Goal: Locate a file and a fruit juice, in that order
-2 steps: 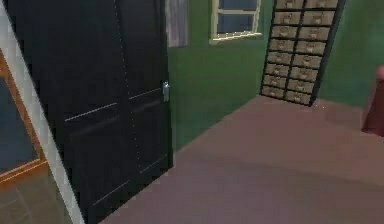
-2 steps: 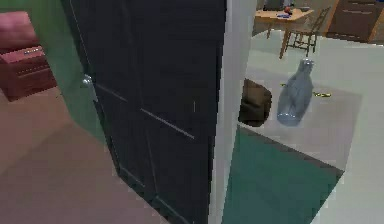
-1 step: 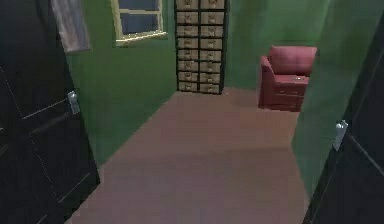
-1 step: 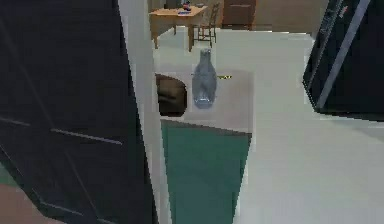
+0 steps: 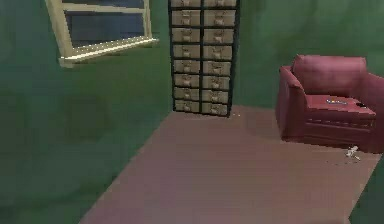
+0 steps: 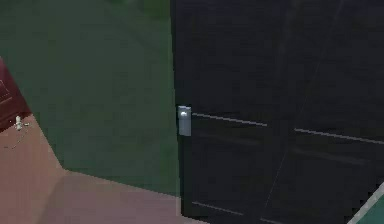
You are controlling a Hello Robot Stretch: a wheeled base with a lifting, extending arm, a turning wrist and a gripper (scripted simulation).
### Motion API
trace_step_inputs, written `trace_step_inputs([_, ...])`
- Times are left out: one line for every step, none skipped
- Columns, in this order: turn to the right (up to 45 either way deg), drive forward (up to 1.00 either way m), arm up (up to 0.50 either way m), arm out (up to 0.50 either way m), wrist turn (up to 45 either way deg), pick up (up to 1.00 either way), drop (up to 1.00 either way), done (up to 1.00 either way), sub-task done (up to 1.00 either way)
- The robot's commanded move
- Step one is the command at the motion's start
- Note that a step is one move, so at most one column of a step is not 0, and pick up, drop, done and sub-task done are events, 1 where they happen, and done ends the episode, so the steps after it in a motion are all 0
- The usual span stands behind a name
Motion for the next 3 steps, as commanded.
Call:
trace_step_inputs([15.0, 0.0, 0.0, 0.0, 0.0, 0.0, 0.0, 0.0, 0.0])
trace_step_inputs([0.0, 1.0, 0.0, 0.0, 0.0, 0.0, 0.0, 0.0, 0.0])
trace_step_inputs([0.0, 0.95, 0.0, 0.0, 0.0, 0.0, 0.0, 0.0, 0.0])
